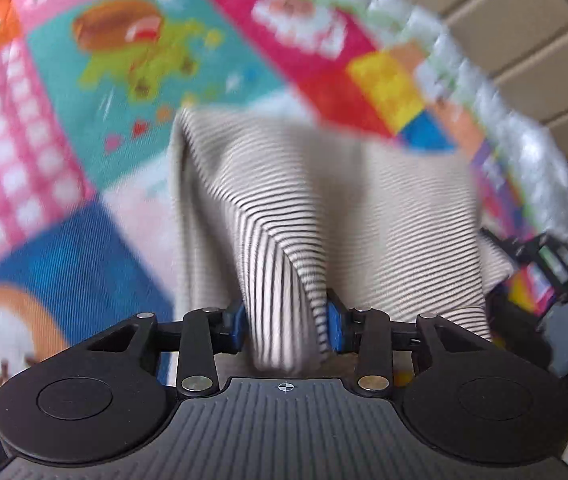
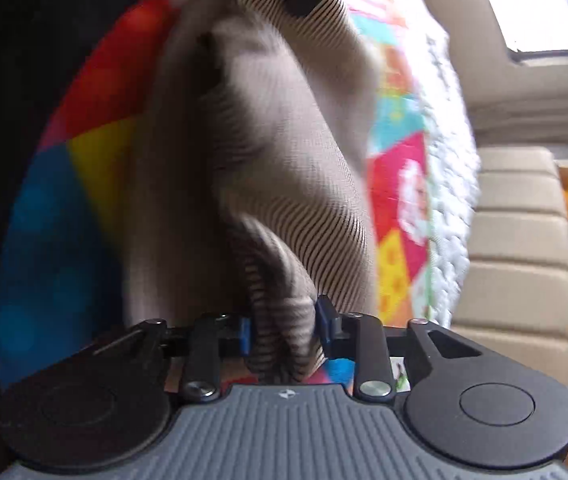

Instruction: Fold clothes

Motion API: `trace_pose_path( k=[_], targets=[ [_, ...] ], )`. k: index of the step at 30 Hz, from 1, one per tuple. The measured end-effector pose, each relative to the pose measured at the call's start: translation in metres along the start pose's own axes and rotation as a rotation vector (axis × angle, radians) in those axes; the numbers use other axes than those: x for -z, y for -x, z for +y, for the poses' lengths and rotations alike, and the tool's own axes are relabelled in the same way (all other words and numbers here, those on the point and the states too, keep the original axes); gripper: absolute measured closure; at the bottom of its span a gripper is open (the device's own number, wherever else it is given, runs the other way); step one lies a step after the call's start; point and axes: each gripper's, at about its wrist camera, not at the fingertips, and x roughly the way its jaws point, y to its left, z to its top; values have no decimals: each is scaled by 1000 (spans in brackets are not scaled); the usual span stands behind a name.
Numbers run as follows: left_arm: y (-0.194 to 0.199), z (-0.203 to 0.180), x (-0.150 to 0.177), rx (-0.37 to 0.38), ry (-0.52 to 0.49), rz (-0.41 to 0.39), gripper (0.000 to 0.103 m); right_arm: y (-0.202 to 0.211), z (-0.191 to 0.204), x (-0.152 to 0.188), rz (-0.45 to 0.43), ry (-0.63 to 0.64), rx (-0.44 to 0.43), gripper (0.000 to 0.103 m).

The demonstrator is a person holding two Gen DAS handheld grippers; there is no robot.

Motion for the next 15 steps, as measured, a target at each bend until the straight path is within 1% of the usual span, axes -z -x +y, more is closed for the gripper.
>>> trace_pose_path(
  k=[2,3,4,5,7,9,11,13,15],
  targets=[
    [-1,6,11,-30,16,21,58,6,-5,4,19,7,0,64],
    [5,10,13,-16,28,13,57,11,-13,10,27,-19,5,53],
    [14,13,14,-7,38,-4,51,17,-23,16,36,-49,11,41],
    [25,15,14,-1,43,-29,40,23,-33,23,45,-80,17,38],
    [47,19,11,-5,56,-91,25,28,-52,36,58,-174,35,38],
    [64,25,8,16,85,-143,24,32,-72,49,64,-299,41,37],
    [72,30,5,59,131,-169,22,27,-78,52,34,-461,-14,37],
    [68,28,7,76,136,-163,21,21,-84,55,1,-626,-75,37],
    [57,22,10,94,120,-145,24,14,-89,58,-32,-790,-136,38]
  ],
)
